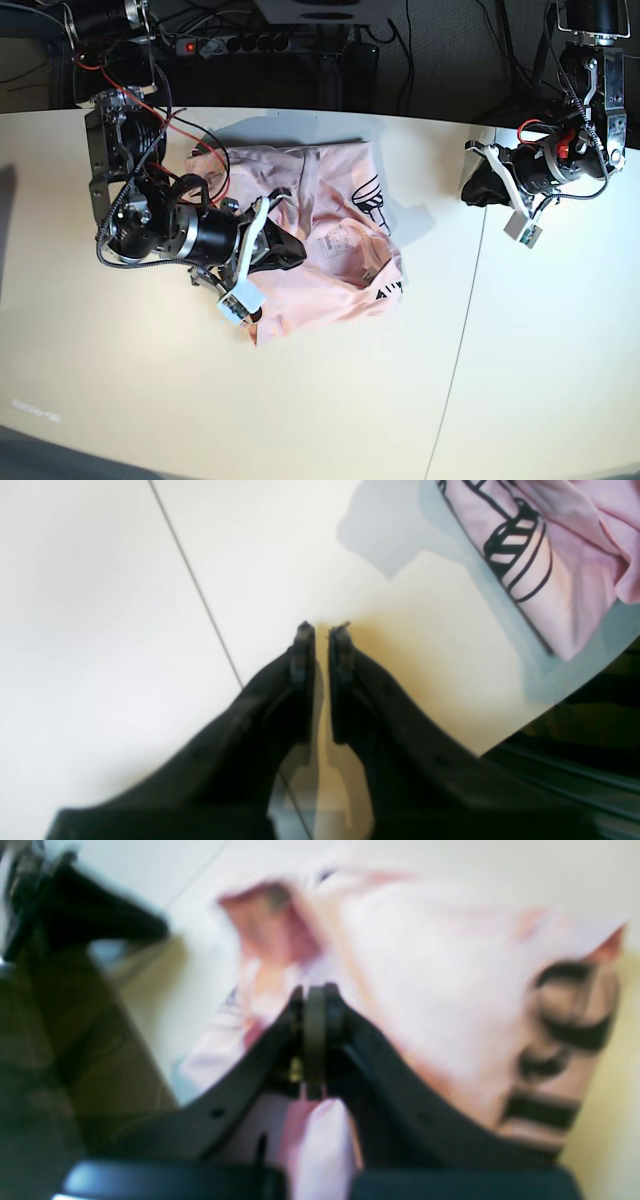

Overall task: Fold the T-shirt properly
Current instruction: 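Fold the held shirt end over the pile with the right gripper, then grasp the folded shirt's edge with the left gripper and flip it over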

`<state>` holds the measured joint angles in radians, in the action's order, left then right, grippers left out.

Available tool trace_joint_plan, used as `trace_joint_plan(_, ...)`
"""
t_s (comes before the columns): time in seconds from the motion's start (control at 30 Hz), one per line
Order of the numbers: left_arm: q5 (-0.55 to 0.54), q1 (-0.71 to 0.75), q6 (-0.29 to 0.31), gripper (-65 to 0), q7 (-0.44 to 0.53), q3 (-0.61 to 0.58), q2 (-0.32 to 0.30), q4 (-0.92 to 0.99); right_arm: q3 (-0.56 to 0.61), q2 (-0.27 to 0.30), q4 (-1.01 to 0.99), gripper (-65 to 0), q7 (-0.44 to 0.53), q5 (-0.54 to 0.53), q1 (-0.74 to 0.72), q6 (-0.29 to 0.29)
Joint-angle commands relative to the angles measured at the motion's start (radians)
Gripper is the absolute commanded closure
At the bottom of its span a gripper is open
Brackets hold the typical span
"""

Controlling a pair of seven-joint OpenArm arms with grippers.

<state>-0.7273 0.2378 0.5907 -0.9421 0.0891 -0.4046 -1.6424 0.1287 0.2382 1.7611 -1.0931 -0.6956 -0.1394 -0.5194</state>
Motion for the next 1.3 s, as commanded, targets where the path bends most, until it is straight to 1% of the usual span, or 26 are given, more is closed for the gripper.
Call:
trace_joint_plan(0.0, -0.016, -0.010, 0.009, -8.7, 0.018, 0.006, -0.014, -0.017, -0.004, 0.014, 0.025, 0.0, 0.019, -0.005, 0.010, -0.011)
trace_joint_plan(0.17, -0.017, -0.010, 0.010, -8.7, 0.019, 0.006, -0.014, -0.017, 0.018, 0.014, 0.031, 0.0, 0.019, 0.000, 0.135, -0.012)
trace_joint_plan(0.33, -0.016, -0.010, 0.012, -8.7, 0.019, 0.006, -0.014, -0.017, 0.092, 0.014, 0.031, 0.0, 0.019, 0.000, 0.213, -0.012)
trace_joint_plan(0.47, -0.016, -0.010, 0.012, -8.7, 0.018, 0.010, -0.014, -0.017, 0.168, 0.014, 0.031, 0.0, 0.024, -0.001, 0.222, -0.012)
trace_joint_plan(0.6, -0.023, -0.011, 0.017, -8.6, 0.018, 0.051, -0.014, -0.019, 0.187, 0.013, 0.045, 0.0, 0.091, 0.000, 0.201, -0.012)
trace_joint_plan(0.67, -0.050, -0.010, 0.037, -7.8, 0.017, 0.099, -0.014, -0.027, 0.177, 0.013, 0.056, 0.0, 0.101, 0.000, 0.163, -0.012)
trace_joint_plan(0.77, -0.097, 0.000, 0.080, -2.8, 0.014, 0.168, -0.014, -0.069, 0.137, 0.011, 0.059, 0.0, 0.111, 0.023, 0.082, -0.012)
trace_joint_plan(0.83, -0.135, 0.025, 0.105, -0.5, 0.004, 0.189, -0.014, -0.129, 0.095, 0.011, 0.058, 0.0, 0.142, 0.053, 0.025, -0.011)
trace_joint_plan(0.9, -0.172, 0.058, 0.107, 0.0, -0.007, 0.187, -0.013, -0.210, 0.051, 0.011, 0.043, 0.0, 0.185, 0.080, -0.036, -0.011)
trace_joint_plan(1.03, -0.189, 0.124, 0.107, 0.0, -0.005, 0.138, -0.013, -0.389, 0.028, 0.008, -0.076, 0.0, 0.231, 0.134, -0.178, -0.010)
trace_joint_plan(1.1, -0.188, 0.153, 0.107, 0.0, -0.001, 0.099, -0.014, -0.451, 0.028, -0.010, -0.172, 0.0, 0.232, 0.149, -0.246, -0.009)
trace_joint_plan(1.23, -0.185, 0.169, 0.107, 0.0, 0.004, -0.016, -0.005, -0.491, 0.028, -0.047, -0.396, 0.0, 0.252, 0.188, -0.377, -0.008)
trace_joint_plan(1.27, -0.168, 0.170, 0.107, 0.0, 0.011, -0.050, 0.000, -0.491, 0.028, -0.054, -0.453, 0.0, 0.262, 0.195, -0.409, -0.008)
